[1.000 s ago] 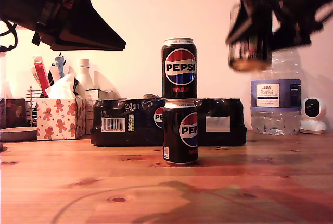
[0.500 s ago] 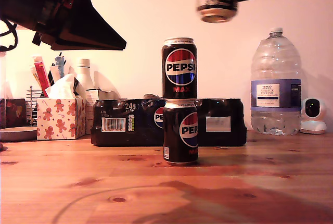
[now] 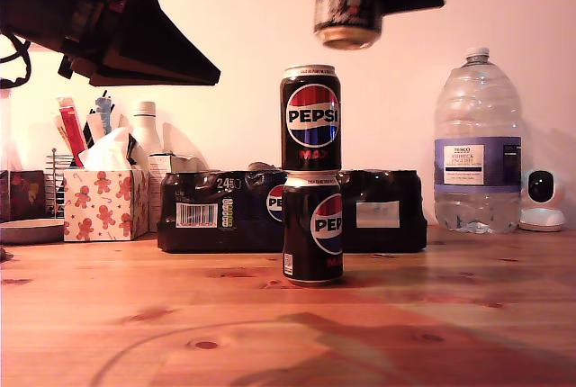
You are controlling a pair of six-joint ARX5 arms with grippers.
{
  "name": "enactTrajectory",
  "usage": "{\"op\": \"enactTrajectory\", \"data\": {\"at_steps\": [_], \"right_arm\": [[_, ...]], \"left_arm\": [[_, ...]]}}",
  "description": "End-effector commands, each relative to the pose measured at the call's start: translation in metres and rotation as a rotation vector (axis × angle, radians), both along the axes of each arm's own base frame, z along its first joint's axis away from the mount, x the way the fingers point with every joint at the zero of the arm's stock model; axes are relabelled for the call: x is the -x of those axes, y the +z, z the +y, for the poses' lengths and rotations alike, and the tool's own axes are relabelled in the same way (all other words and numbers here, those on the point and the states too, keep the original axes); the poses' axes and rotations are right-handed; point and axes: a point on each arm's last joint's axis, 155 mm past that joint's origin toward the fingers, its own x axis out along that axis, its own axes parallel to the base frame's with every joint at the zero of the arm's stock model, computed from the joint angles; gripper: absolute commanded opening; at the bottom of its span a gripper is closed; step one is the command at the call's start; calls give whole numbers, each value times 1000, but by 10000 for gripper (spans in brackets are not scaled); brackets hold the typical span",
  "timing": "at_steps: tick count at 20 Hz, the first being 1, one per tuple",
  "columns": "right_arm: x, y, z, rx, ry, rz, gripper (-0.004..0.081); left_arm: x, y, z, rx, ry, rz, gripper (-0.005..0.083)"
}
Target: Stack up the Pepsi cans on top of each other
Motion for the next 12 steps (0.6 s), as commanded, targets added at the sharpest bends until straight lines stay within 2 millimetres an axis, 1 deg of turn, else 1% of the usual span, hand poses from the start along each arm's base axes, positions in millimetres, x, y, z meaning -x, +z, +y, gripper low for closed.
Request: {"op": "enactTrajectory", "data": {"at_steps": [1, 3, 8, 12], "right_arm": [[-4, 44, 5, -49, 9, -100, 388], [-10, 43, 10, -43, 14, -99, 388], [-15, 44, 26, -36, 41, -102, 388], [-19, 30, 35, -8, 57, -85, 388]], "left_arm": [[3, 0, 0, 6, -6, -1, 4], [3, 0, 0, 6, -6, -1, 4], [3, 0, 0, 7, -7, -3, 4], [3, 0, 0, 7, -6, -3, 4]]}}
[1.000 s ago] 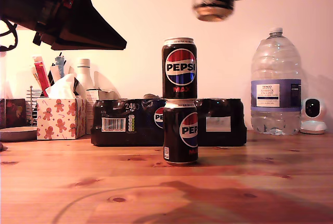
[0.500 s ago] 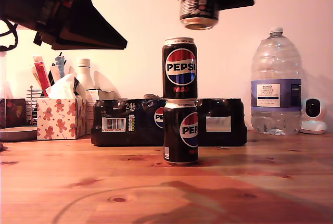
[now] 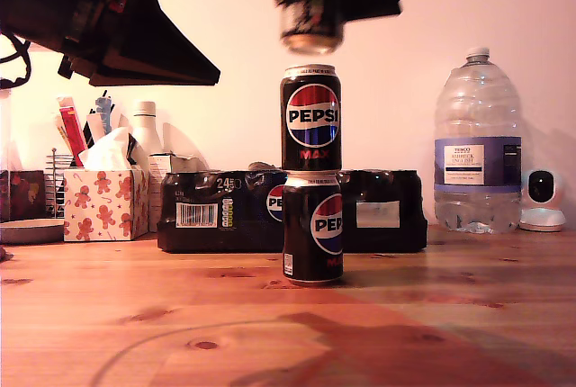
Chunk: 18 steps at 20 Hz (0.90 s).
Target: Stack up the Pepsi cans on top of each other
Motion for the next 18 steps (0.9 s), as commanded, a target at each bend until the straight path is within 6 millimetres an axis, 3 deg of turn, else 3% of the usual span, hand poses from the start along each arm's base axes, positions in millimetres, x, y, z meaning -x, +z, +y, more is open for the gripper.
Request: {"op": "enactTrajectory", "data": {"at_steps": [1, 11, 18], "right_arm": [[-2, 31, 4, -25, 10, -85, 388], [-10, 30, 0, 4, -28, -112, 388], [-17, 16, 4, 14, -27, -90, 388]], "left_arm": [[3, 0, 0, 7, -7, -3, 4], [4, 0, -1, 8, -12, -2, 4], [5, 1, -2, 10, -21, 0, 4]]}}
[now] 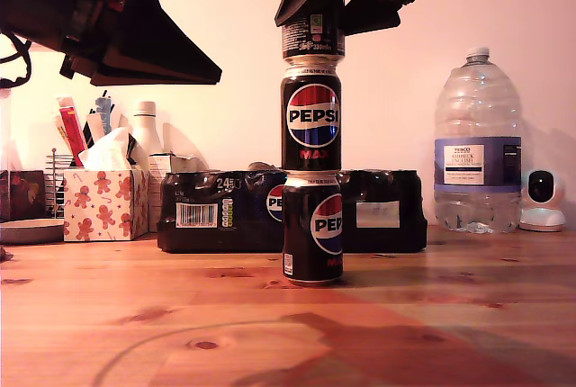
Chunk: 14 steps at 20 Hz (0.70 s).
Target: Stack up the Pepsi cans on top of each other
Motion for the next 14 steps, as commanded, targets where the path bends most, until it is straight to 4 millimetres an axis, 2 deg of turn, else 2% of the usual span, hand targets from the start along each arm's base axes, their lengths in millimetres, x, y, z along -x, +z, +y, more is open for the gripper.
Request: {"op": "enactTrajectory", "data": {"at_steps": [1, 7, 14], "right_arm": [[-6, 23, 5, -34, 3, -56, 388], [-8, 18, 5, -33, -2, -38, 388], [-15, 18, -9, -57, -54, 42, 388]], "left_arm": [[3, 0, 0, 6, -5, -2, 4], [3, -1, 0, 4, -6, 0, 4], [6, -5, 0, -4, -15, 17, 4]]}}
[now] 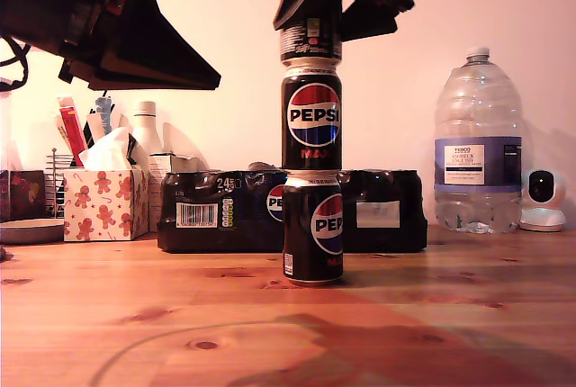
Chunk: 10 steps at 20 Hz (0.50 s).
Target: Stack up the Pepsi cans on top of each other
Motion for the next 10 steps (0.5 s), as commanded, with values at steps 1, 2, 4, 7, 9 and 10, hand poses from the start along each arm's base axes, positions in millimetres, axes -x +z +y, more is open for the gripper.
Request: {"op": "enactTrajectory", "data": {"at_steps": [1, 2, 4, 7, 9, 10], "right_arm": [[-6, 19, -1, -21, -8, -32, 388], [-6, 19, -1, -19, -9, -28, 388], [-6, 19, -1, -18, -11, -29, 388], [-7, 18, -1, -16, -15, -27, 388], [-8, 14, 0, -11, -15, -19, 388], [-9, 11, 0, -8, -15, -14, 388]], "left_arm": [[4, 0, -1, 7, -10, -2, 4], [4, 0, -1, 8, -15, -1, 4], [6, 1, -2, 12, -27, 2, 4], [10, 1, -5, 18, -49, 6, 4], [10, 2, -5, 19, -50, 5, 4], [10, 2, -5, 19, -50, 4, 4]]}}
